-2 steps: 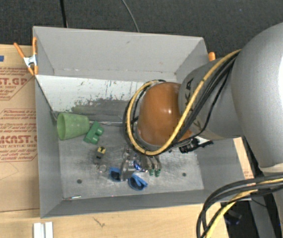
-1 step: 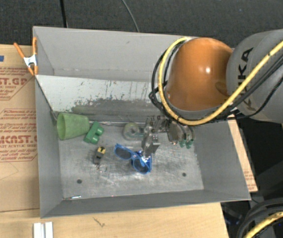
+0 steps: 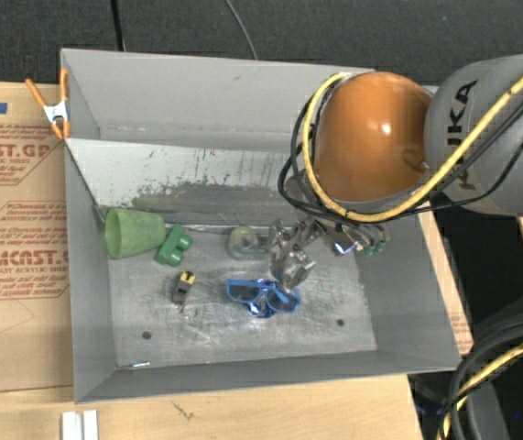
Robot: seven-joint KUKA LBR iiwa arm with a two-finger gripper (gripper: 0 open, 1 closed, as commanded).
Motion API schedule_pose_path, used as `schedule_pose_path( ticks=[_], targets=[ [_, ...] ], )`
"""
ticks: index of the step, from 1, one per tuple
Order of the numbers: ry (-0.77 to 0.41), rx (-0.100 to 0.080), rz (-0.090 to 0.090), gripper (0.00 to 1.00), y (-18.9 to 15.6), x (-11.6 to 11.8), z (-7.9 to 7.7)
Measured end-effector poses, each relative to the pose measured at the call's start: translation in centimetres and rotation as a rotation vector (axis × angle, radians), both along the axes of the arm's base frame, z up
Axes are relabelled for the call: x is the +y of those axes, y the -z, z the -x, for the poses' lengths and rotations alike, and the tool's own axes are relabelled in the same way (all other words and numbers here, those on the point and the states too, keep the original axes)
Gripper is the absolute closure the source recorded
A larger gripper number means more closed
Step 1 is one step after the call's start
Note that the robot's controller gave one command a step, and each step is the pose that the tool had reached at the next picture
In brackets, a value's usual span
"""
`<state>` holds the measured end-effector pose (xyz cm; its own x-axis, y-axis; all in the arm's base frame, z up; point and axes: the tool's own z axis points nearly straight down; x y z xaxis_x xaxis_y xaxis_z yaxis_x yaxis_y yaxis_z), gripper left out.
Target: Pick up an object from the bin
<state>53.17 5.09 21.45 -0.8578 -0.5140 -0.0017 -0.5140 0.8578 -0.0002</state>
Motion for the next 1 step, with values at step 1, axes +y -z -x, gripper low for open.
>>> schedule_pose_path(
  ticks=[1],
  targets=[
    [-0.357, 0.003, 0.0, 1.0, 1.78, -0.75, 4.48]
  ],
)
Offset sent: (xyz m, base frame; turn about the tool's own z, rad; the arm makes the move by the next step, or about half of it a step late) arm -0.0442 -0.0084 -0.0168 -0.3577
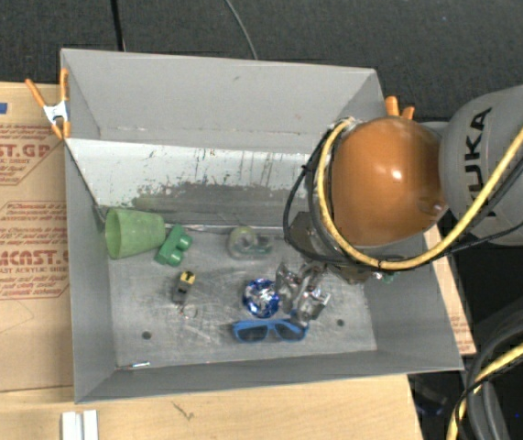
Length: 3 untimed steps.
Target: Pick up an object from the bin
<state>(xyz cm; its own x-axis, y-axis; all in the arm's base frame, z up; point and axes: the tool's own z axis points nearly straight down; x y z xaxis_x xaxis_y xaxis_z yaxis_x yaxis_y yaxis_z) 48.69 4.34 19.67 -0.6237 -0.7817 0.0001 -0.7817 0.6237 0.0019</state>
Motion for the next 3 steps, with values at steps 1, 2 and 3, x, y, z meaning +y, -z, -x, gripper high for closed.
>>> schedule_pose_path(
  ticks=[1, 2, 3],
  targets=[
    [-0.263, -0.009, -0.002, 1.0, -4.5, 3.0, -4.6],
    [-0.788, 0.001, -0.003, 1.0, 0.2, 2.1, -1.9],
    [-0.821, -0.009, 0.0, 1.0, -5.8, 1.9, -2.2]
  ],
)
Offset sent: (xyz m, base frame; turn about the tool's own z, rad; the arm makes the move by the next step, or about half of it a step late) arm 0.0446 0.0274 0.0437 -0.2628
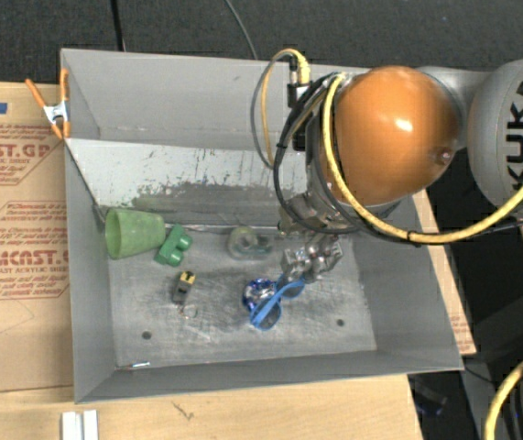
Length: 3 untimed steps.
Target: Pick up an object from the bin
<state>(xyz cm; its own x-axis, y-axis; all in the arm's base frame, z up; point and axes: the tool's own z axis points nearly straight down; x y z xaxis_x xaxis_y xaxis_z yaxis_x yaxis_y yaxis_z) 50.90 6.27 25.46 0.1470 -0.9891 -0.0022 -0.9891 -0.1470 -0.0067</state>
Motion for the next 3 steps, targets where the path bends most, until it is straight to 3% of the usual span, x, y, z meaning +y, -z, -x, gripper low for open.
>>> schedule_pose_path(
  ticks=[1, 3],
  targets=[
    [-0.335, 0.012, 0.001, 1.0, 7.87, -0.58, 2.78],
    [-0.307, 0.007, 0.001, 1.0, 7.21, -0.88, 1.82]
  ],
)
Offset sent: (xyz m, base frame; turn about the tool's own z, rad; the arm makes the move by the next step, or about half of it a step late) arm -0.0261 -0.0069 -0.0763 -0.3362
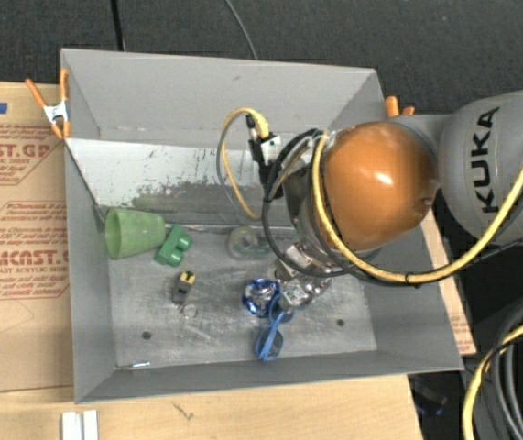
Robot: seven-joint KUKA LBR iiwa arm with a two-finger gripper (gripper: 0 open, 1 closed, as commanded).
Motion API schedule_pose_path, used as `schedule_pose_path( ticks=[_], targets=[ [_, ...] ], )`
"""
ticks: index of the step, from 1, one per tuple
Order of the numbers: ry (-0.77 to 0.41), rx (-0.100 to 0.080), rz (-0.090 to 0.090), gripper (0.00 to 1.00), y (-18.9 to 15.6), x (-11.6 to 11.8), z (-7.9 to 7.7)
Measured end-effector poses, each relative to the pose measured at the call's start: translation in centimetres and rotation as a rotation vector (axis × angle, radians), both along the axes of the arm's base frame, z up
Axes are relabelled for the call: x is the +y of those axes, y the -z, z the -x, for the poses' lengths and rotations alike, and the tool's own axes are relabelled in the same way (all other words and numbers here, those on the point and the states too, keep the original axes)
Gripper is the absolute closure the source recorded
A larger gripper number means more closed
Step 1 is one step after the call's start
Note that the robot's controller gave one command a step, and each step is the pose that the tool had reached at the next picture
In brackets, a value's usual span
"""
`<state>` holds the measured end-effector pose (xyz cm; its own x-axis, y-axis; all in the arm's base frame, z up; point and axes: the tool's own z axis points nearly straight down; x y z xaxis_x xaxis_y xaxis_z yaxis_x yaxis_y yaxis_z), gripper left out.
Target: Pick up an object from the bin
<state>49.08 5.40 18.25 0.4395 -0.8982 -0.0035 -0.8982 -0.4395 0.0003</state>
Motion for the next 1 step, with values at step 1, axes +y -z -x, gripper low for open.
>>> schedule_pose_path(
  ticks=[1],
  targets=[
    [0.039, -0.002, 0.0, 1.0, -2.22, 0.18, 0.34]
  ],
)
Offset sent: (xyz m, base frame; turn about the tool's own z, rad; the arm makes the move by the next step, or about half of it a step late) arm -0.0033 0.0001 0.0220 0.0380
